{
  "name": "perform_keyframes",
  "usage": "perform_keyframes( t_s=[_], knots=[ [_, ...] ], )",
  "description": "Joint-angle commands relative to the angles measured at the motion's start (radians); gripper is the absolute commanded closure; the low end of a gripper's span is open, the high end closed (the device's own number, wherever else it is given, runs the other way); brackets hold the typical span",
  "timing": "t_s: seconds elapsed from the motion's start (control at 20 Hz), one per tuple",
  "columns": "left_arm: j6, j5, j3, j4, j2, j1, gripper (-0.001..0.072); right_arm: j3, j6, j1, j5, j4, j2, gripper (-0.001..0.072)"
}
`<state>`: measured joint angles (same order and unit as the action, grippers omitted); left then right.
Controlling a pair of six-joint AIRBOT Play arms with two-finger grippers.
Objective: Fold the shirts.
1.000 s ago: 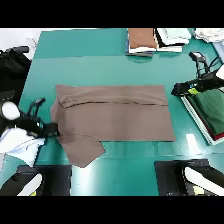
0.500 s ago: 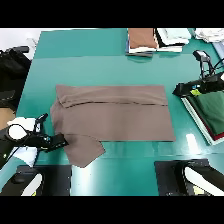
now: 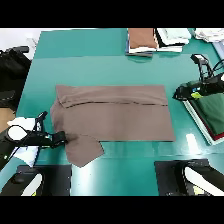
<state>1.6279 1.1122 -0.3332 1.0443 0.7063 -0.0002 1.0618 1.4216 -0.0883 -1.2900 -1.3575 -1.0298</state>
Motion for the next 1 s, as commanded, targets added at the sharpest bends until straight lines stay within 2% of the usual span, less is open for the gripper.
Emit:
perform_keyframes(
  t_s=[0.0, 0.1, 0.2, 0.25, 0.3, 0.45, 0.6, 0.7, 0.75, 0.8, 0.85, 0.9, 0.95],
  knots=[
    [-0.048, 0.057, -0.034, 0.000, -0.001, 0.000, 0.0685, -0.049, -0.020, -0.029, -0.089, -0.008, 0.014, 0.0332],
    [-0.067, 0.088, -0.079, 0.005, -0.003, 0.000, 0.0685, -0.167, -0.020, -0.101, -0.101, -0.008, 0.056, 0.0329],
    [-0.085, 0.096, -0.116, 0.003, -0.003, 0.000, 0.0685, -0.309, -0.020, -0.209, -0.103, -0.006, 0.104, 0.0283],
    [-0.086, 0.091, -0.127, 0.003, -0.003, 0.000, 0.0685, -0.372, -0.020, -0.267, -0.110, -0.004, 0.117, 0.0150],
    [-0.090, 0.081, -0.134, 0.002, -0.003, 0.000, 0.0685, -0.434, -0.020, -0.327, -0.117, 0.005, 0.119, 0.0110],
    [-0.092, 0.076, -0.135, 0.003, -0.003, 0.000, 0.0685, -0.552, -0.060, -0.432, -0.115, 0.098, 0.077, 0.0115],
    [-0.092, 0.076, -0.135, 0.003, -0.003, 0.000, 0.0684, -0.583, -0.072, -0.438, -0.088, 0.203, -0.013, 0.0117],
    [-0.093, 0.074, -0.135, 0.003, -0.003, 0.000, 0.0685, -0.582, -0.082, -0.402, -0.064, 0.261, -0.061, 0.0192],
    [-0.094, 0.075, -0.135, 0.003, -0.003, 0.000, 0.0684, -0.581, -0.082, -0.372, -0.052, 0.269, -0.073, 0.0206],
    [-0.104, 0.076, -0.135, 0.003, -0.003, 0.000, 0.0684, -0.581, -0.082, -0.338, -0.042, 0.264, -0.077, 0.0264],
    [-0.119, 0.084, -0.137, 0.006, -0.003, 0.000, 0.0685, -0.581, -0.090, -0.299, -0.037, 0.264, -0.072, 0.0481],
    [-0.118, 0.103, -0.144, 0.021, -0.003, 0.000, 0.0685, -0.581, -0.099, -0.266, -0.031, 0.258, -0.058, 0.0589],
    [-0.118, 0.133, -0.158, 0.042, -0.003, 0.000, 0.0686, -0.581, -0.099, -0.238, -0.025, 0.255, -0.033, 0.0663]
  ],
)
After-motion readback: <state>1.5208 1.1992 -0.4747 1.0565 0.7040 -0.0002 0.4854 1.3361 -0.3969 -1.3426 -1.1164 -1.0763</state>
